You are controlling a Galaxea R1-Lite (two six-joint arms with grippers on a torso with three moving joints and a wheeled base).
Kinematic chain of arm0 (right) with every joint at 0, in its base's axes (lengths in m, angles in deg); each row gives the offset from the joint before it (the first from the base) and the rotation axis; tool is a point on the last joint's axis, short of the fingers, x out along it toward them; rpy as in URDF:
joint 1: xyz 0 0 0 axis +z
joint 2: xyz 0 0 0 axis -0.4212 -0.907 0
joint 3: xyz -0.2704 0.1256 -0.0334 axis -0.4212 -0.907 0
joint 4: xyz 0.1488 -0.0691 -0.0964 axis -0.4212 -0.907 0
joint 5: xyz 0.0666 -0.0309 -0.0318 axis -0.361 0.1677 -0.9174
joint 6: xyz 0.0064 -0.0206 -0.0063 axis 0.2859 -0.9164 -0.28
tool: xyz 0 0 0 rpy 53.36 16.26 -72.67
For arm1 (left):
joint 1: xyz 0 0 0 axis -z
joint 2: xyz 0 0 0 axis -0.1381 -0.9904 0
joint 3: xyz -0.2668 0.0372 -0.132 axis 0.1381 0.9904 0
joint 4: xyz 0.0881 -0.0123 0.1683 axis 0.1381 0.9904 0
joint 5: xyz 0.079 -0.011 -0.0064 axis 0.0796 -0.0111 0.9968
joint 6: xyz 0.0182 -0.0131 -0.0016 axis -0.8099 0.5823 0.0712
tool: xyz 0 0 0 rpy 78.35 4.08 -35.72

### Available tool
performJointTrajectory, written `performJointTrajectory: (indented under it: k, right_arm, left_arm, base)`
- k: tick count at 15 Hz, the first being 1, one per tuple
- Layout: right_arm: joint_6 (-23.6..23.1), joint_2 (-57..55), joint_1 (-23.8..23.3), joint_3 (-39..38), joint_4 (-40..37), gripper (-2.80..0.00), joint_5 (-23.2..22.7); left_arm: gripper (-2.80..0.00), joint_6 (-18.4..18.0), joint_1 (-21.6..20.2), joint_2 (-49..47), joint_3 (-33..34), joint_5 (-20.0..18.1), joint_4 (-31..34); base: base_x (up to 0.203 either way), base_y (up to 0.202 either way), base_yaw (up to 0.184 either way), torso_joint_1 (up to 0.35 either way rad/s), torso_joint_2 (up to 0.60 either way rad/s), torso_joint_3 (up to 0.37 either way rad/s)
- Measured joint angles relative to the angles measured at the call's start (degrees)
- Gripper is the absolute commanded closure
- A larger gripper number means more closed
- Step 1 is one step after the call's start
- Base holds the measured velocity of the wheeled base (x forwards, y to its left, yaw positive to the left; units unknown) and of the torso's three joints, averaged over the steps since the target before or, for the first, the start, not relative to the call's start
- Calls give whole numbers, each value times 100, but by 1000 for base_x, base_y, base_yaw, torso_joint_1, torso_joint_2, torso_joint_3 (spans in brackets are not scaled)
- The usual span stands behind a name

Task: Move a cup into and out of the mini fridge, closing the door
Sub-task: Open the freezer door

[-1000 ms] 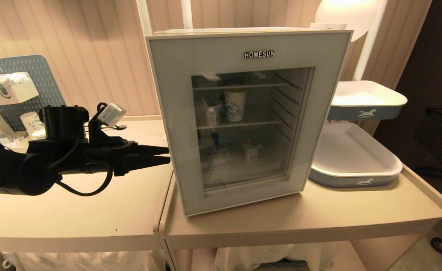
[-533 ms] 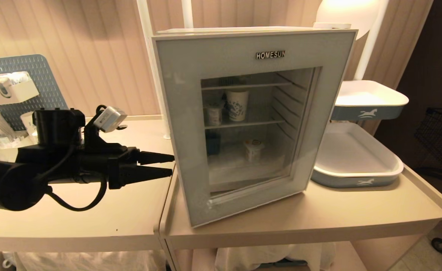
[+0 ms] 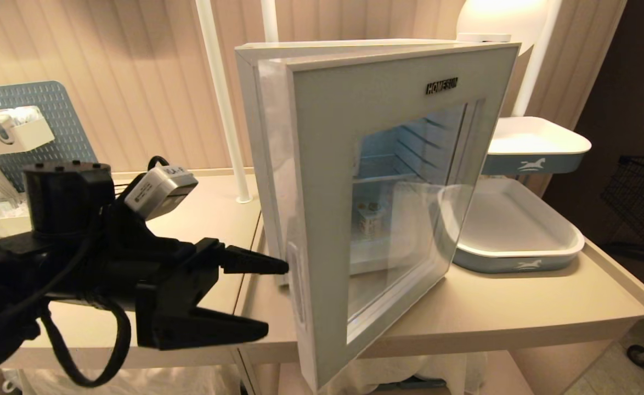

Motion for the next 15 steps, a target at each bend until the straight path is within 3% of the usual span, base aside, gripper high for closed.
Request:
performJointTrajectory:
  k: [5,9,12,15]
  right_arm:
    - [0,0,0,0,-5,0,0]
    - [1,0,-2,0,-6,0,0]
    - [2,0,0,0,-16,0,-1]
    - [0,0,0,0,-9,0,-1]
  left_arm:
    - [-280,5,814,977,593,24,297]
    - [-280,-20,1216,1794,888,67,1124]
    - [-280,-131,1296,1763,772,558,1126]
    - [-280,-522,1437,1140,413,856,1098]
  base:
    - [0,0,0,0,0,0]
    - [0,0,0,0,0,0]
    - [0,0,0,0,0,0]
    - [0,0,0,0,0,0]
